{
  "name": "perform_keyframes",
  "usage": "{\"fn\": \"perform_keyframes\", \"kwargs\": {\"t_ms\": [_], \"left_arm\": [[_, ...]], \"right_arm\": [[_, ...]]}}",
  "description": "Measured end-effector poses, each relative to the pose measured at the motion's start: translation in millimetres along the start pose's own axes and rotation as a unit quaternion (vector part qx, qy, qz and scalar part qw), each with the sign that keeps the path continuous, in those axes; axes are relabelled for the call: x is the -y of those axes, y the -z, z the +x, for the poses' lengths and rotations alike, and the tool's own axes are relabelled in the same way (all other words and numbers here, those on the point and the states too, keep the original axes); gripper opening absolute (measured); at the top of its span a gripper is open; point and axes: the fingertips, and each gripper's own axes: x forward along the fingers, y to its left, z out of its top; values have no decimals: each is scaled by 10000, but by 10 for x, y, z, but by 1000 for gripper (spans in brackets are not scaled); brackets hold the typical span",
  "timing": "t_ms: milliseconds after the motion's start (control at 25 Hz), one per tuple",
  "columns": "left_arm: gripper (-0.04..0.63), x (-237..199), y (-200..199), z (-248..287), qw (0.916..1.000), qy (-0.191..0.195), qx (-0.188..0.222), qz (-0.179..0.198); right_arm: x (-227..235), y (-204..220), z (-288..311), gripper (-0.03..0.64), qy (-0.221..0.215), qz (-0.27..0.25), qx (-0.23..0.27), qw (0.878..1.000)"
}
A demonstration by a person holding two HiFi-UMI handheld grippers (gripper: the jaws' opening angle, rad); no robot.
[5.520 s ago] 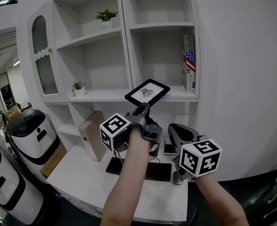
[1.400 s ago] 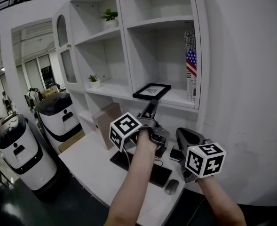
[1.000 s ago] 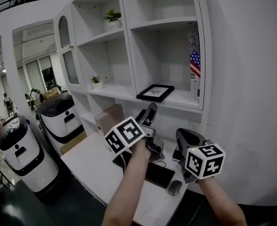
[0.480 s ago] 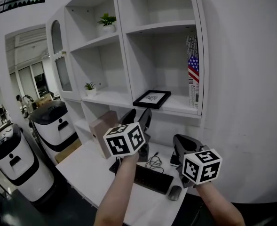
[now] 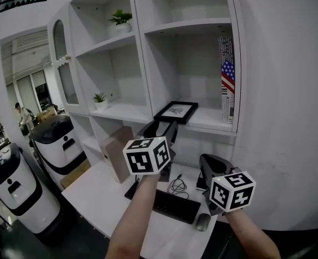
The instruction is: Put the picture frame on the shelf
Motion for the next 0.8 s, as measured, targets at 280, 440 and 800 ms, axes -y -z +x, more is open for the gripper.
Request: {"fn": "perform_keyframes", "kwargs": {"t_ms": [280, 440, 800], "left_arm": [[227, -46, 28, 111, 9999, 129, 12, -87], [227, -45, 26, 98, 9995, 210, 72, -210], [225, 14, 229, -222, 9989, 287, 91, -370]], "right_arm": [[62, 87, 79, 2, 59, 15, -83, 9999], [80, 62, 93, 2, 105, -18, -58, 9999], [-24, 164, 104, 2, -13, 32, -98, 9999]]}}
